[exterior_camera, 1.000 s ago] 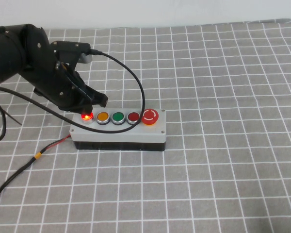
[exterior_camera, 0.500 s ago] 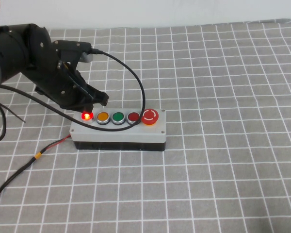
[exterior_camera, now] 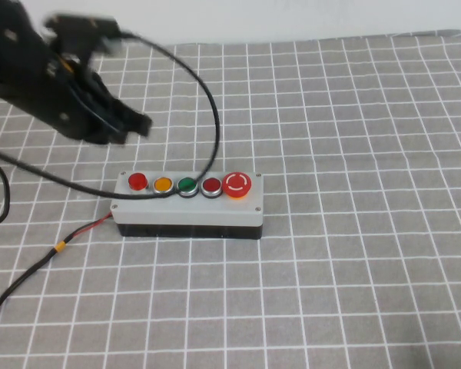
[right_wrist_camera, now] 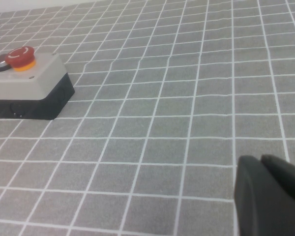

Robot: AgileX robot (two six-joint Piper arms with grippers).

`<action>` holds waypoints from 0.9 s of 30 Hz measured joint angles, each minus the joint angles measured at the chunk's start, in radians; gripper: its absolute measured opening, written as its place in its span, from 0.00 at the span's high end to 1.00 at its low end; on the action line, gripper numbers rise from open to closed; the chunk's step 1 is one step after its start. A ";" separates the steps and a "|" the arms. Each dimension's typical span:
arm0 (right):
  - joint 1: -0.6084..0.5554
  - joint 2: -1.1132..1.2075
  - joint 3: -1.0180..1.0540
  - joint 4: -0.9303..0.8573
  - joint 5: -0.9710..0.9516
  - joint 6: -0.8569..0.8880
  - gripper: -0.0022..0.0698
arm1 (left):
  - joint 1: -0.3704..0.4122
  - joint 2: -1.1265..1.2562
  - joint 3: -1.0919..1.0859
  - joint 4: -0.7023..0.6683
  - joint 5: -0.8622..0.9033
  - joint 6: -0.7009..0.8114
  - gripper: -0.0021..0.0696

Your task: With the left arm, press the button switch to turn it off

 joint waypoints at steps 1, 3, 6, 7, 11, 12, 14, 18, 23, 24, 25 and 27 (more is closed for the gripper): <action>0.000 0.000 0.000 0.000 0.000 0.000 0.99 | 0.000 -0.033 0.002 0.002 -0.004 0.000 0.98; 0.000 0.000 0.000 0.000 0.000 0.000 0.99 | 0.000 -0.109 0.028 0.004 -0.028 0.000 0.98; 0.000 0.000 0.000 0.000 0.000 0.000 0.99 | 0.000 -0.236 0.100 0.006 -0.074 0.000 0.98; 0.000 0.000 0.000 0.000 0.000 0.000 0.99 | 0.000 -0.277 0.126 0.006 -0.092 0.000 0.98; 0.000 0.000 0.000 0.000 0.000 0.000 0.99 | 0.000 -0.486 0.281 0.006 -0.193 -0.019 0.98; 0.000 0.000 0.000 0.000 0.000 0.000 0.99 | 0.000 -0.536 0.328 0.006 -0.217 -0.027 0.98; 0.000 0.000 0.000 0.000 0.000 0.000 0.99 | 0.000 -0.624 0.425 0.006 -0.259 -0.039 0.98; 0.000 0.000 0.000 0.000 0.000 0.000 0.99 | 0.000 -0.808 0.621 -0.004 -0.344 -0.080 0.98; 0.000 0.000 0.000 0.000 0.000 0.000 0.99 | 0.000 -1.052 0.845 -0.024 -0.418 -0.118 0.98; 0.000 0.000 0.000 0.000 0.000 0.000 0.99 | 0.000 -1.102 0.884 -0.025 -0.421 -0.119 0.98; 0.000 0.000 0.000 0.000 0.000 0.000 0.99 | 0.000 -1.149 0.920 -0.028 -0.421 -0.120 0.98; 0.000 0.000 0.000 0.000 0.000 0.000 0.99 | 0.000 -1.219 0.981 -0.028 -0.422 -0.121 0.98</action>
